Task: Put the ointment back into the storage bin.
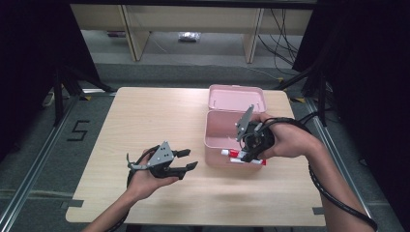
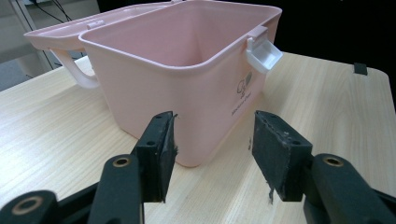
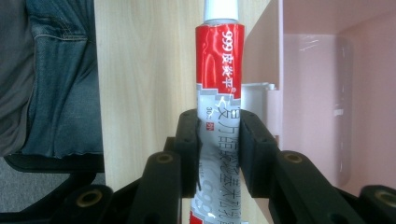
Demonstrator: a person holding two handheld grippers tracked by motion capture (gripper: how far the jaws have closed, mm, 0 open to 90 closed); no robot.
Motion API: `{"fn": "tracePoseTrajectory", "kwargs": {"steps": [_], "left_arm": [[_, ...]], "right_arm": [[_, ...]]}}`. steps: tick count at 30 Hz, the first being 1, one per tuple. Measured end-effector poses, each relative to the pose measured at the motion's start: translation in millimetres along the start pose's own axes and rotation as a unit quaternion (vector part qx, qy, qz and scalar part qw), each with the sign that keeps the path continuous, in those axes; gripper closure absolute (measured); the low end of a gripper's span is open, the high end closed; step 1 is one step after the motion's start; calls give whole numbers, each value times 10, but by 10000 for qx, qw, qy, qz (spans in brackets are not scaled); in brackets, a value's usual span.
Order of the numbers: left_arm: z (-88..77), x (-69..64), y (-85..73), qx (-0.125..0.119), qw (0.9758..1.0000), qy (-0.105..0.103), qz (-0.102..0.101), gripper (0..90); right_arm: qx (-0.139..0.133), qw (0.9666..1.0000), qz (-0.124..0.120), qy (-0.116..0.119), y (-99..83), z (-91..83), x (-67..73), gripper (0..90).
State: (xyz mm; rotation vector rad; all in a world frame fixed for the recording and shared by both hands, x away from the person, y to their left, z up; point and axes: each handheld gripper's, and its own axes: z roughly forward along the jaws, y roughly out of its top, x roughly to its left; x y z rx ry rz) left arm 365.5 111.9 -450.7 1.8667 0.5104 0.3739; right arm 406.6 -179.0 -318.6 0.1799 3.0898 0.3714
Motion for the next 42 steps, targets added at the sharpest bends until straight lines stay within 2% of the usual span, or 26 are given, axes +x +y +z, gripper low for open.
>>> {"fn": "tracePoseTrajectory", "kwargs": {"steps": [5,7,8,10,12,13,14,15,16,18,20,21,22,23,24,25,26,30,31,32,34,36,39,40,41,42], "left_arm": [[2,-1,9,-6,10000,-1,0,483],[5,-2,13,-11,10000,-4,3,483],[6,-3,14,-16,10000,-5,-2,483],[6,-6,17,-12,10000,-11,15,483],[5,-6,17,-13,10000,-11,14,483],[5,-6,16,-9,10000,-11,18,483],[4,-6,16,-3,10000,-13,22,483],[4,-6,15,-1,10000,-15,20,483],[5,-6,14,-1,10000,-13,16,483],[7,-7,14,-3,10000,-12,7,483],[9,-8,16,1,10000,-14,17,483],[11,-11,18,-5,10000,-18,9,483],[12,-12,19,-6,10000,-21,13,483],[18,-13,18,-31,10000,-35,6,483],[24,-12,17,-55,10000,-65,2,483],[25,-15,16,-52,10000,-63,1,483],[27,-18,15,-55,10000,-72,-5,483],[28,-24,17,-3,10000,-47,22,483],[30,-25,18,-4,10000,-52,28,483],[32,-28,19,-7,10000,-52,22,483],[37,-35,20,-8,10000,-60,18,483],[41,-40,18,0,10000,-71,12,483],[50,-44,13,18,10000,-79,29,483],[53,-46,11,11,10000,-85,24,483],[55,-49,11,12,10000,-87,18,483],[56,-51,11,11,10000,-89,16,483]], "right_arm": [[54,9999,116,-29,3,-31,-21,723],[91,9999,-63,-80,4,-45,-61,723],[64,9999,108,-51,6,-49,-46,724],[52,9999,135,-52,9,-55,-61,723],[8,10000,-39,-48,13,-55,-101,723],[47,9999,134,-53,12,-60,-89,723],[28,10000,1,-53,15,-57,-115,724],[57,9999,126,-82,12,-64,-108,723],[34,10000,-12,-80,15,-59,-132,723],[54,9999,113,-89,16,-69,-137,723],[27,10000,-33,-84,21,-66,-166,723],[47,9999,49,-83,21,-70,-166,723],[24,10000,-33,-88,23,-66,-185,723],[63,9999,115,-89,21,-71,-174,723],[83,9999,89,-110,20,-72,-187,723],[69,9998,-123,-139,20,-66,-223,723],[111,9998,-16,-138,16,-68,-220,723],[153,9997,14,-167,-1,-64,-251,723],[125,9997,-147,-162,-2,-55,-282,723],[147,9997,8,-172,-6,-57,-271,723],[170,9997,46,-177,-11,-55,-288,723],[175,9996,-90,-189,-14,-49,-323,723],[171,9996,-54,-214,-21,-43,-351,723],[169,9995,-116,-220,-19,-38,-368,723],[213,9995,16,-220,-23,-38,-365,723],[239,9994,36,-232,-24,-36,-371,723]]}}
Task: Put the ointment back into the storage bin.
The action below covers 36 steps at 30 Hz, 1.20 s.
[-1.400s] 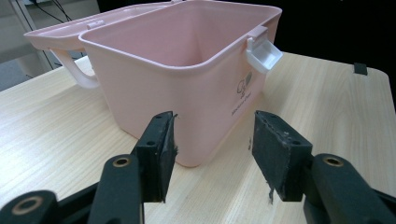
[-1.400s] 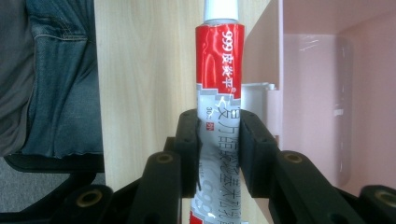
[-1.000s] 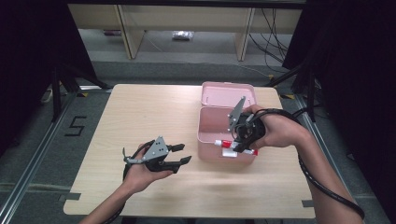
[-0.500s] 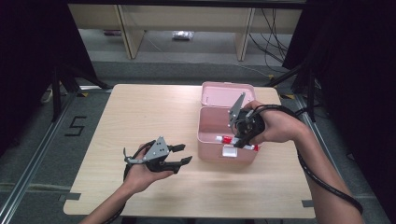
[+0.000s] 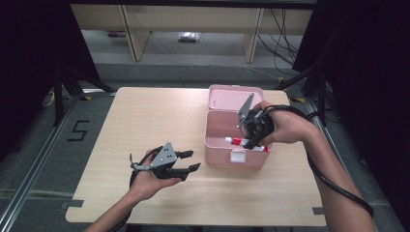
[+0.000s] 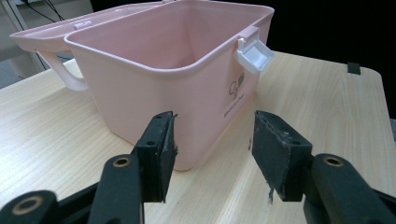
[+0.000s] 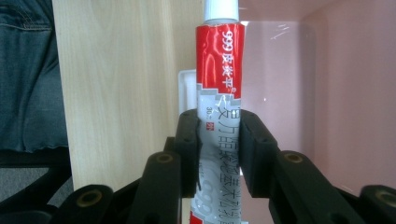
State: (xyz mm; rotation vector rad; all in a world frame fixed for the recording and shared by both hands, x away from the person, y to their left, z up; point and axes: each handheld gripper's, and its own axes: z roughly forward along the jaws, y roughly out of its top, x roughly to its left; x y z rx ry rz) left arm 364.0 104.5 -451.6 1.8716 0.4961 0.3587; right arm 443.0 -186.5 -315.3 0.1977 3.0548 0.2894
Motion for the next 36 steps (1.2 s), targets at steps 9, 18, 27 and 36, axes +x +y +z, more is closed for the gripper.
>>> {"fn": "tracePoseTrajectory", "kwargs": {"steps": [9,18,27,36], "left_arm": [[10,-5,1,13,10000,-14,7,483],[26,-11,11,12,10000,-35,19,483],[19,-10,9,55,10000,-25,13,483],[27,-19,1,21,10000,-25,-2,483]], "right_arm": [[6,9999,-124,-2,-7,48,-98,723],[70,10000,27,10,6,96,-171,722],[223,9996,-143,-42,13,182,-259,722],[333,9994,-41,6,18,264,-297,722]]}}
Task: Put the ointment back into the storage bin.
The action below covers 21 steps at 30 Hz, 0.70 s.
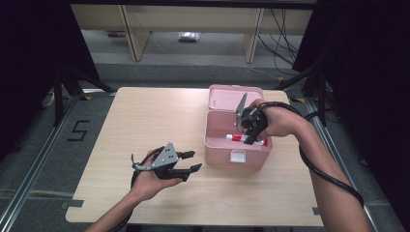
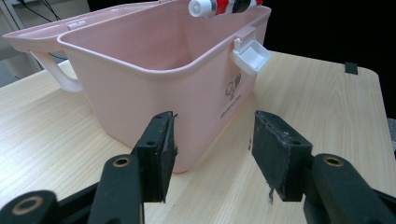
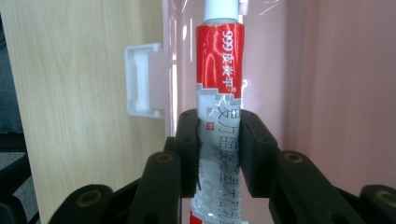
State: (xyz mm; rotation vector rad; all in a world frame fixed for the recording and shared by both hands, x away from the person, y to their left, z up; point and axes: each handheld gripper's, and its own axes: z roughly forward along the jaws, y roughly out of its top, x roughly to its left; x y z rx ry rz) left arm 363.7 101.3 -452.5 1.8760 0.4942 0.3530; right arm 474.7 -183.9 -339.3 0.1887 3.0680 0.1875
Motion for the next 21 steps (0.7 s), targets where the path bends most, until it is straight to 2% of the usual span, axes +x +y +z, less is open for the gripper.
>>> {"fn": "tracePoseTrajectory", "kwargs": {"steps": [1,2,3,6,7,11,12,14,15,16,17,18,20,21], "left_arm": [[1,0,-3,0,10000,0,-2,483],[2,0,-5,0,10000,1,-6,482],[6,0,-8,-24,10000,-8,-14,482],[5,0,-8,-17,10000,-8,-15,482],[5,0,-7,-12,10000,-10,-4,482],[7,-3,-3,-17,10000,-15,6,481],[7,-3,-3,-16,10000,-14,2,482],[6,-2,-6,-8,10000,-15,5,482],[4,-1,-8,-5,10000,-15,3,481],[2,0,-9,-1,10000,-15,4,481],[0,2,-10,-16,10000,-10,-9,481],[-1,3,-11,-26,10000,-6,-19,481],[-6,7,-12,-18,10000,1,-7,481],[-8,7,-13,-13,10000,-1,-4,481]], "right_arm": [[-42,9999,-137,6,3,14,-22,722],[-18,10000,-65,7,1,20,-16,722],[55,9999,-152,-55,-3,25,-38,722],[40,9997,-244,-65,-3,57,-61,722],[9,10000,-69,-1,3,62,-36,722],[-3,9999,-109,35,6,82,-54,722],[39,9997,-259,-32,2,85,-77,722],[30,9995,-326,-25,2,98,-92,722],[64,9998,-194,-27,-2,97,-78,722],[44,9993,-360,8,1,113,-100,722],[35,9995,-300,2,3,122,-95,722],[53,9999,-114,57,-1,127,-69,722],[33,9997,-245,67,0,153,-88,722],[113,9999,-116,17,-2,155,-79,721]]}}
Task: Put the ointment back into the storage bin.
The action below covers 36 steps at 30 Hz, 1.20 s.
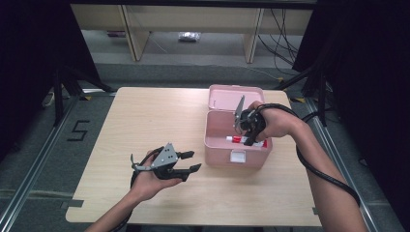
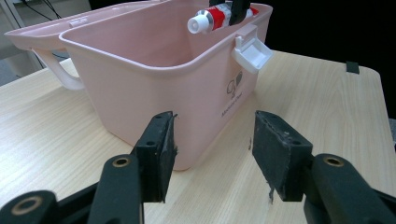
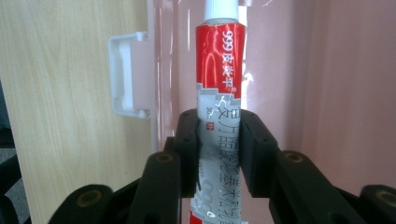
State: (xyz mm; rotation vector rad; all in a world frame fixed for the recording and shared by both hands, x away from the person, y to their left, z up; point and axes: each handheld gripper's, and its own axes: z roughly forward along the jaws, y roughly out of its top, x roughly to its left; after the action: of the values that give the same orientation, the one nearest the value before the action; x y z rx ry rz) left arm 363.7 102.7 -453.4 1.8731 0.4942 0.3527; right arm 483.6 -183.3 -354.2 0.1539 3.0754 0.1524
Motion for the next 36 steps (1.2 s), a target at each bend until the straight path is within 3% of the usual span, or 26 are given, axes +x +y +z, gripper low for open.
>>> {"fn": "tracePoseTrajectory", "kwargs": {"steps": [3,4,6,7,11,14,15,16,17,21,25,26,30,31,34,35,36], "left_arm": [[-5,3,1,17,10000,16,9,481],[-5,3,1,19,10000,15,9,481],[-5,2,2,12,10000,18,-2,481],[-1,4,1,-16,10000,8,-3,481],[-3,4,2,-7,10000,10,-5,481],[-2,4,0,-2,10000,6,6,481],[-1,5,1,-4,10000,5,7,481],[-1,5,2,-6,10000,5,7,481],[-1,5,2,-9,10000,5,3,481],[-2,2,3,-5,10000,6,3,481],[3,6,-2,-43,10000,-28,-5,481],[-5,3,0,4,10000,8,2,481],[-2,4,-8,18,10000,0,-9,481],[-2,3,-9,18,10000,-1,-9,481],[-1,2,-8,16,10000,-7,-7,481],[-1,1,-8,12,10000,-7,-12,481],[0,1,-8,10,10000,-8,-13,481]], "right_arm": [[2,9999,-155,20,-6,27,-35,722],[-26,10000,-87,16,-2,33,-24,721],[-7,9995,-308,-17,-8,52,-70,721],[81,10000,-26,39,-15,50,-41,721],[69,9999,-100,0,-30,78,-68,721],[27,9999,80,80,-31,91,-53,721],[77,10000,27,27,-31,85,-64,721],[22,9998,-220,18,-30,98,-104,721],[99,9999,-44,57,-36,99,-82,721],[122,9998,98,76,-50,129,-94,721],[71,9998,-195,72,-51,167,-148,721],[120,9999,30,113,-54,169,-124,721],[153,9998,68,99,-51,200,-136,721],[148,9998,-27,123,-51,209,-153,721],[192,9997,59,128,-57,225,-157,721],[136,9998,-55,116,-64,246,-178,721],[200,9996,116,130,-55,239,-153,721]]}}
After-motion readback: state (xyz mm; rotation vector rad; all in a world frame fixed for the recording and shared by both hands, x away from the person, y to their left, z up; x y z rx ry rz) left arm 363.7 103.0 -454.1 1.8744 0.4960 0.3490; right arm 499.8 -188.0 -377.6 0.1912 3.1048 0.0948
